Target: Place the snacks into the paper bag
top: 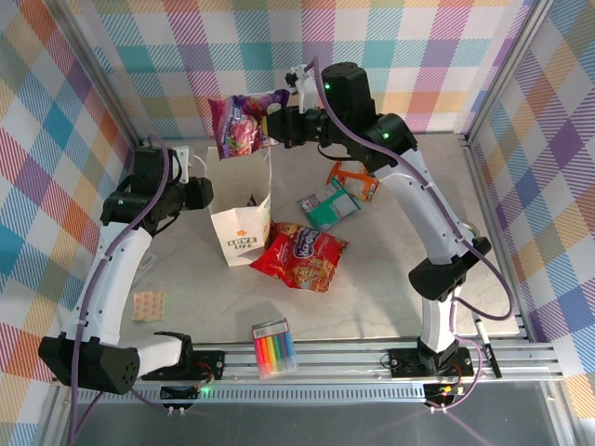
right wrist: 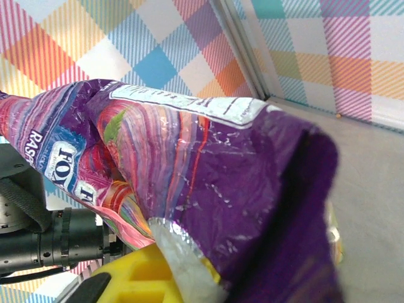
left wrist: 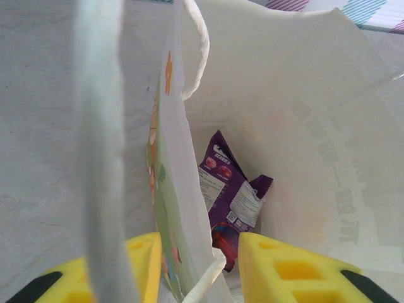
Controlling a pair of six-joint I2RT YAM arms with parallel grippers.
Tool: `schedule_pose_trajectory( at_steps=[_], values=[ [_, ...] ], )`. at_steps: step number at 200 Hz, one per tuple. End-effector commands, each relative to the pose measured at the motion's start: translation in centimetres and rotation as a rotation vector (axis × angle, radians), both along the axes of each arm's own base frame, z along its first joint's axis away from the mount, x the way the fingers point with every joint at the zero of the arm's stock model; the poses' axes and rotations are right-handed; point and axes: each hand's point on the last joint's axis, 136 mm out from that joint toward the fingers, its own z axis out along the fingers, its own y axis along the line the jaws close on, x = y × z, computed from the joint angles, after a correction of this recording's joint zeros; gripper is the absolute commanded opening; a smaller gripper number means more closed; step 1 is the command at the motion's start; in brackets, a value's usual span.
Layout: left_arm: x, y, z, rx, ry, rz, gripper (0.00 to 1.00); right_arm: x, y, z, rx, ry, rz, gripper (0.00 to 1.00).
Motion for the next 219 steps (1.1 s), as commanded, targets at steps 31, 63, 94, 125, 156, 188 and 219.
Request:
schedule_pose_trajectory(
  at_steps=[31,63,94,125,156,188,219],
  values=[
    [-0.3,0.1,0.6,-0.026,-0.027,0.009,0.37,0.1,1.8,1.5,0.005,-0.176,0.065,0.10],
    [-0.4,0.1,0.6,-0.029,-0.023,0.011,0.36,0.6,2.9,0.6,-0.020,-0.235,0.103,0.10],
    [-0.7,0.1,0.5,-0.033,-0.024,0.014,0.36,0.6,3.9,0.0,-0.035,-0.302,0.165,0.10],
    [-0.8,0.1,0.3,-0.037,-0.017,0.020,0.36,1.1,4.7,-1.1,-0.058,-0.343,0.202,0.11],
    [-0.6,0.8,0.1,-0.028,-0.019,0.061,0.35,0.9,5.5,-2.5,-0.077,-0.358,0.262,0.11],
    [-0.4,1.4,0.4,-0.026,-0.034,0.104,0.32,1.0,6.1,-3.7,-0.106,-0.401,0.312,0.11],
    [-0.1,1.4,0.5,-0.038,-0.035,0.119,0.31,0.4,6.8,-4.8,-0.106,-0.403,0.382,0.11]
  ],
)
